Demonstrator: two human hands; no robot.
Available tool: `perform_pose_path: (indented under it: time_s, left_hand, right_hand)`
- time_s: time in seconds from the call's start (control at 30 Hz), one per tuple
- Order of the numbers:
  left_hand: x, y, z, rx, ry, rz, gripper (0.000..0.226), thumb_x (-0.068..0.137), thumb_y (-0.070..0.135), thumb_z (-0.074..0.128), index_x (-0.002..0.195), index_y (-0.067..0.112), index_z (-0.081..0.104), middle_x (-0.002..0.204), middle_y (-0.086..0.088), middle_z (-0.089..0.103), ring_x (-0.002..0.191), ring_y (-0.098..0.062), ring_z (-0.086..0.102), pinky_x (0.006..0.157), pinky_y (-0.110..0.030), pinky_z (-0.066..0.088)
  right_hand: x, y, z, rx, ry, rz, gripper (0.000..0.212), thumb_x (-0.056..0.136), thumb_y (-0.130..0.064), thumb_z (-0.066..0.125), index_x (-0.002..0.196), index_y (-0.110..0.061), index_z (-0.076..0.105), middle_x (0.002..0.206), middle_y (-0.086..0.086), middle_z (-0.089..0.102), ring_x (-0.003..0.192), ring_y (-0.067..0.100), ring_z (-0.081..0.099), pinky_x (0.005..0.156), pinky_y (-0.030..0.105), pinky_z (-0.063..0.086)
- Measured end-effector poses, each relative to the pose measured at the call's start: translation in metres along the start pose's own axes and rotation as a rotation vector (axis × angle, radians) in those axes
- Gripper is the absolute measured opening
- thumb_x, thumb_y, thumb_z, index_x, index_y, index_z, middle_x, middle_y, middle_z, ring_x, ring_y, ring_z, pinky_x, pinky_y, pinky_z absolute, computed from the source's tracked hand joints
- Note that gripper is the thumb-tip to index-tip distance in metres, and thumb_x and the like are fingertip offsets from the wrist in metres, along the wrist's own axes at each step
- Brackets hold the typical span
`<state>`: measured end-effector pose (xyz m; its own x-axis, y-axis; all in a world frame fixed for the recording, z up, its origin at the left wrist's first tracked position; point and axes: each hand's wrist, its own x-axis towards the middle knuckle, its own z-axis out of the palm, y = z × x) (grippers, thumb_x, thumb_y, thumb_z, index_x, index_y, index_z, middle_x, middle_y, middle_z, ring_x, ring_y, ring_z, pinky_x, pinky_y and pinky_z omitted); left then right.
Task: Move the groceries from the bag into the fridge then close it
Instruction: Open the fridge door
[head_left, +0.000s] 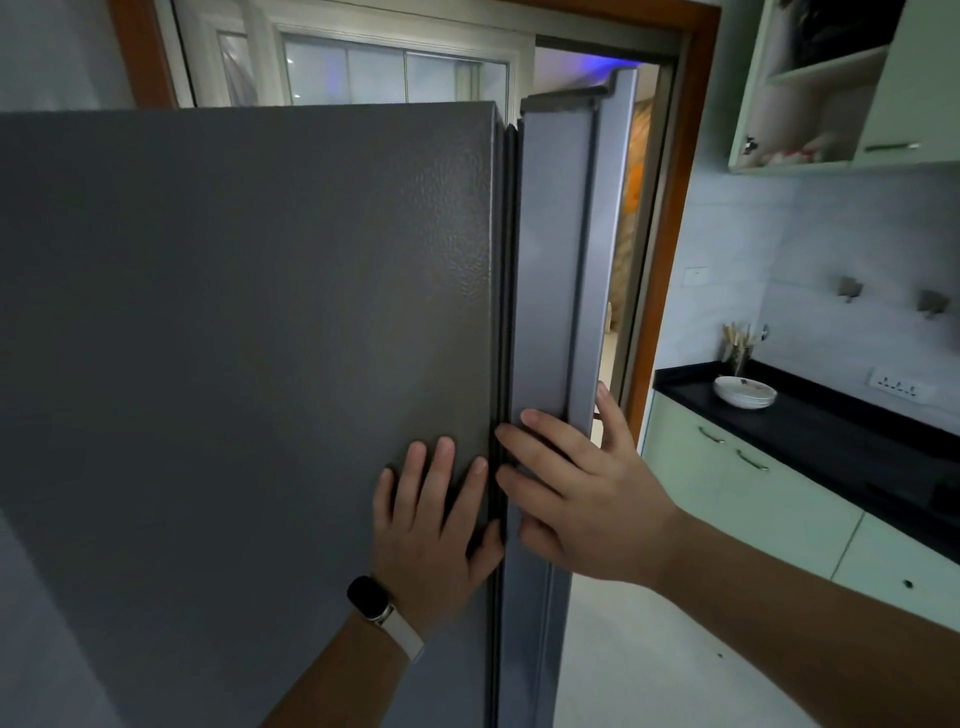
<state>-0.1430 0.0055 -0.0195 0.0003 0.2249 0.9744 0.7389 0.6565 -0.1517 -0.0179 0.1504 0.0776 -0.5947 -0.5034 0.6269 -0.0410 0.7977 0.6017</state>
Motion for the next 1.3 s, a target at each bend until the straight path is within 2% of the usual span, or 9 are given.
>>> perform_pose_path:
  time_s: [0.27, 0.43, 0.57, 0.67, 0.77, 0.9, 1.03, 1.17, 1.3]
  left_hand:
    - [-0.001, -0.001, 0.001, -0.015, -0.001, -0.003, 0.062, 0.089, 0.046, 0.049, 0.144, 0.021, 0.035, 0.153, -0.011, 0.027, 0.149, -0.027, 0.016, 0.115, -0.050, 0.020]
    - [0.000, 0.000, 0.002, 0.001, 0.022, -0.012, 0.056, 0.093, 0.048, 0.042, 0.142, 0.020, 0.037, 0.152, -0.011, 0.028, 0.149, -0.027, 0.017, 0.115, -0.051, 0.020]
    - [0.000, 0.002, 0.000, 0.004, 0.010, -0.014, 0.057, 0.090, 0.044, 0.047, 0.141, 0.019, 0.036, 0.151, -0.013, 0.028, 0.149, -0.028, 0.015, 0.116, -0.052, 0.019]
    - [0.004, 0.011, -0.005, 0.010, -0.020, -0.018, 0.060, 0.084, 0.037, 0.056, 0.139, 0.018, 0.041, 0.147, -0.018, 0.035, 0.144, -0.035, 0.024, 0.114, -0.056, 0.020]
    - [0.015, 0.028, -0.012, 0.000, -0.068, 0.035, 0.054, 0.083, 0.034, 0.058, 0.133, 0.016, 0.050, 0.143, -0.016, 0.040, 0.138, -0.035, 0.031, 0.111, -0.058, 0.025]
    - [0.041, 0.054, -0.012, -0.020, -0.104, 0.112, 0.052, 0.083, 0.032, 0.059, 0.132, 0.018, 0.051, 0.144, -0.012, 0.043, 0.136, -0.032, 0.038, 0.110, -0.057, 0.028]
    - [0.079, 0.083, -0.003, -0.125, -0.114, 0.102, 0.054, 0.083, 0.026, 0.062, 0.133, 0.014, 0.049, 0.144, -0.014, 0.046, 0.133, -0.034, 0.043, 0.106, -0.057, 0.036]
    - [0.122, 0.121, 0.018, -0.202, -0.147, 0.049, 0.058, 0.087, 0.028, 0.060, 0.141, 0.013, 0.042, 0.146, -0.015, 0.043, 0.136, -0.034, 0.041, 0.109, -0.050, 0.036]
    - [0.158, 0.157, 0.050, -0.288, -0.249, 0.026, 0.059, 0.091, 0.036, 0.054, 0.143, 0.014, 0.038, 0.146, -0.015, 0.045, 0.133, -0.032, 0.044, 0.109, -0.043, 0.032]
  right_hand:
    - [-0.002, 0.001, 0.001, 0.007, 0.016, -0.006, 0.033, 0.090, -0.034, 0.044, 0.111, -0.020, 0.066, 0.129, 0.005, 0.062, 0.130, 0.026, 0.047, 0.110, 0.068, 0.020]
    - [-0.028, 0.020, 0.001, 0.018, 0.134, -0.001, 0.026, 0.085, -0.030, 0.051, 0.104, -0.019, 0.064, 0.120, 0.007, 0.067, 0.124, 0.029, 0.050, 0.109, 0.070, 0.019]
    - [-0.054, 0.039, -0.002, 0.025, 0.157, -0.006, 0.024, 0.086, -0.029, 0.050, 0.106, -0.018, 0.058, 0.128, 0.008, 0.057, 0.126, 0.030, 0.048, 0.106, 0.072, 0.022]
    - [-0.069, 0.049, 0.000, 0.033, 0.181, 0.004, 0.024, 0.086, -0.029, 0.049, 0.107, -0.018, 0.057, 0.132, 0.006, 0.050, 0.127, 0.029, 0.046, 0.104, 0.072, 0.026]
    - [-0.082, 0.061, 0.002, 0.053, 0.206, 0.009, 0.025, 0.087, -0.030, 0.048, 0.108, -0.018, 0.056, 0.133, 0.006, 0.050, 0.127, 0.029, 0.046, 0.103, 0.071, 0.029]
    - [-0.104, 0.079, 0.006, 0.077, 0.243, 0.005, 0.028, 0.087, -0.031, 0.048, 0.111, -0.018, 0.056, 0.136, 0.006, 0.048, 0.133, 0.029, 0.038, 0.104, 0.069, 0.030]
    - [-0.135, 0.102, 0.011, 0.107, 0.281, 0.078, 0.031, 0.083, -0.031, 0.055, 0.110, -0.017, 0.057, 0.136, 0.007, 0.048, 0.135, 0.029, 0.035, 0.096, 0.072, 0.036]
    - [-0.169, 0.130, 0.017, 0.118, 0.320, 0.162, 0.038, 0.079, -0.030, 0.060, 0.114, -0.015, 0.056, 0.135, 0.010, 0.048, 0.135, 0.029, 0.035, 0.095, 0.072, 0.037]
    - [-0.199, 0.167, 0.019, 0.119, 0.290, 0.168, 0.046, 0.076, -0.028, 0.065, 0.119, -0.015, 0.056, 0.137, 0.010, 0.046, 0.134, 0.030, 0.038, 0.100, 0.070, 0.035]
